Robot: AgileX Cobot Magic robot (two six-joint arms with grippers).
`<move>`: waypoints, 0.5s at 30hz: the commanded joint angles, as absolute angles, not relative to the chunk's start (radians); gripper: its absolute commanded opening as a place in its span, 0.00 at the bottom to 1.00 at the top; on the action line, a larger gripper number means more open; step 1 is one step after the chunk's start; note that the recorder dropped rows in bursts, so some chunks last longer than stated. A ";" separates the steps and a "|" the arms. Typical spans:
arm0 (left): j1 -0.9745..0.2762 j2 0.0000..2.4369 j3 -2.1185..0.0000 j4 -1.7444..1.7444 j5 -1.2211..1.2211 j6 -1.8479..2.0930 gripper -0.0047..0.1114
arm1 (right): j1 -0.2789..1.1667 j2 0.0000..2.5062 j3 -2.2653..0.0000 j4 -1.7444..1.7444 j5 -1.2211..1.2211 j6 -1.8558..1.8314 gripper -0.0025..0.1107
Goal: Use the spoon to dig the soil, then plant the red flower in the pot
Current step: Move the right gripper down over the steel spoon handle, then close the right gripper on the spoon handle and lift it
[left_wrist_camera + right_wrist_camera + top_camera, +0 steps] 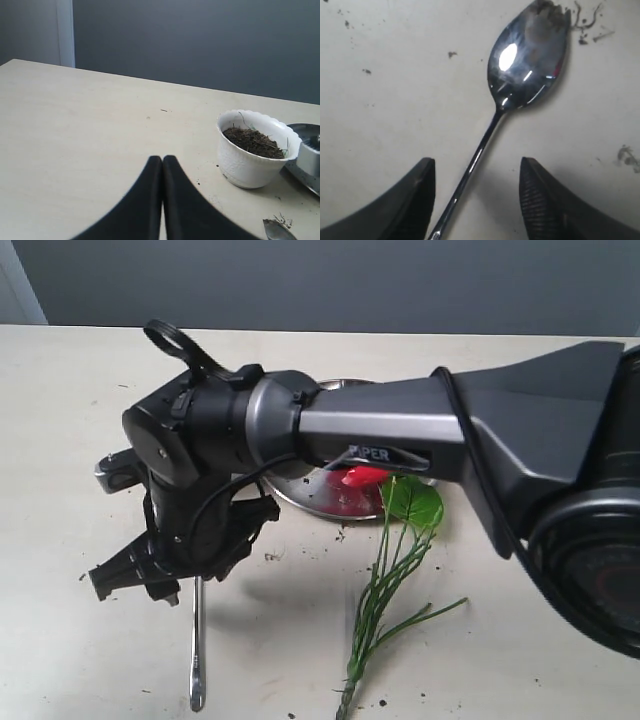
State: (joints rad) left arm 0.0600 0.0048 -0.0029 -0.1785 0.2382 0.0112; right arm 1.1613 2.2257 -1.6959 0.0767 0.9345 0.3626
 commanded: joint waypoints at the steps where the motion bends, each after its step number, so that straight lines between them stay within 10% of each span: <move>1: 0.058 0.000 0.000 -0.177 0.240 0.010 0.04 | 1.177 2.260 -1.701 0.090 0.936 0.364 0.46; 15: 0.058 0.000 0.000 -0.177 0.240 0.010 0.04 | 1.177 2.279 -1.701 0.088 0.910 0.364 0.46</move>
State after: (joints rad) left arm 0.0600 0.0048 -0.0029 -0.1785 0.2382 0.0112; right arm 1.1783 2.2808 -1.6959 0.0910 0.9190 0.3623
